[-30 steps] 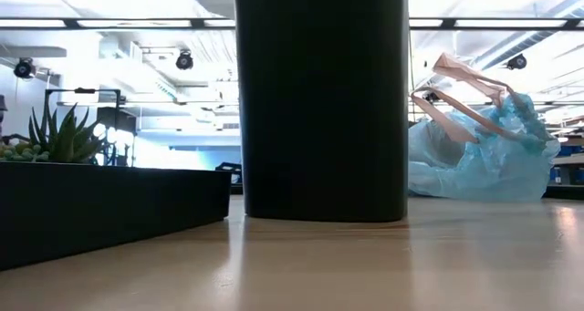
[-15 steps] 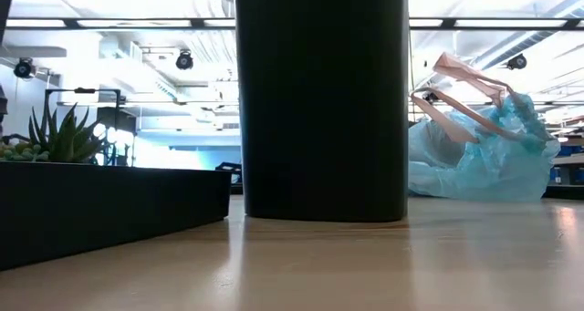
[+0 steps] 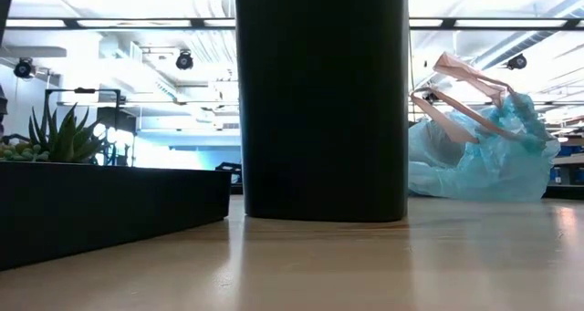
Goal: Place trash/remove bag and relplace
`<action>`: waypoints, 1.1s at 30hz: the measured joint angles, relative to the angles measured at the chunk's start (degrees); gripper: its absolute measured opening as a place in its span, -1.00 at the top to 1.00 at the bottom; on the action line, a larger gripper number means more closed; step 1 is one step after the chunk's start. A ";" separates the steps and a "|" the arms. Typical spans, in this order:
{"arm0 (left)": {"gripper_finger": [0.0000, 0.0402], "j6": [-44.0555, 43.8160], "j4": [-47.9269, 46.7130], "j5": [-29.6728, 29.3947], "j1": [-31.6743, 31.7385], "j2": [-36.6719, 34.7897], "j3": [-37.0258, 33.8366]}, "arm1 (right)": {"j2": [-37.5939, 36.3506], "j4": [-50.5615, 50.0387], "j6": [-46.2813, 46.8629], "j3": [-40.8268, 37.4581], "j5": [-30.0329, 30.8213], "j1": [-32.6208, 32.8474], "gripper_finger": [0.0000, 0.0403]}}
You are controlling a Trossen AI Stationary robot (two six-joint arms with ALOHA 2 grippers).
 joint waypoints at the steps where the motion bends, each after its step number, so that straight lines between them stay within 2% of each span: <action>1: 1.00 0.93 -1.77 0.00 0.00 0.00 0.00 | 0.06 -1.88 2.71 -0.02 -1.34 0.20 1.00; 4: 1.00 3.17 -6.17 0.00 -0.02 0.00 -0.04 | 1.09 -5.01 9.71 -0.04 -6.96 0.45 1.00; 6: 1.00 3.63 -8.15 0.00 -0.04 0.00 -0.04 | 2.36 -7.71 11.35 -0.06 -8.15 0.66 1.00; 8: 1.00 4.43 -10.37 0.02 -0.02 0.00 -0.07 | 3.53 -11.53 11.94 -0.16 -5.72 0.70 1.00; 12: 1.00 7.78 -16.17 -0.02 -0.02 0.00 -0.22 | 4.02 -22.20 19.59 -0.23 3.81 -0.30 1.00; 15: 1.00 11.27 -19.76 -1.03 -0.02 0.00 -0.24 | 4.14 -30.35 27.03 -0.20 5.24 -1.19 0.98; 19: 1.00 17.40 -25.93 -7.43 -0.02 -0.09 -0.43 | 3.77 -36.24 32.09 -0.20 7.17 -1.33 0.93; 22: 1.00 21.19 -28.47 -12.81 0.00 0.32 -1.36 | 2.76 -37.71 32.72 -0.19 11.31 -1.23 0.81; 29: 1.00 26.84 -31.29 -27.25 1.19 0.25 -2.43 | -1.18 -40.24 32.51 0.13 10.60 0.71 0.37; 33: 1.00 26.87 -32.23 -28.63 2.24 0.11 -2.43 | -2.88 -38.02 30.35 0.15 6.94 3.28 0.15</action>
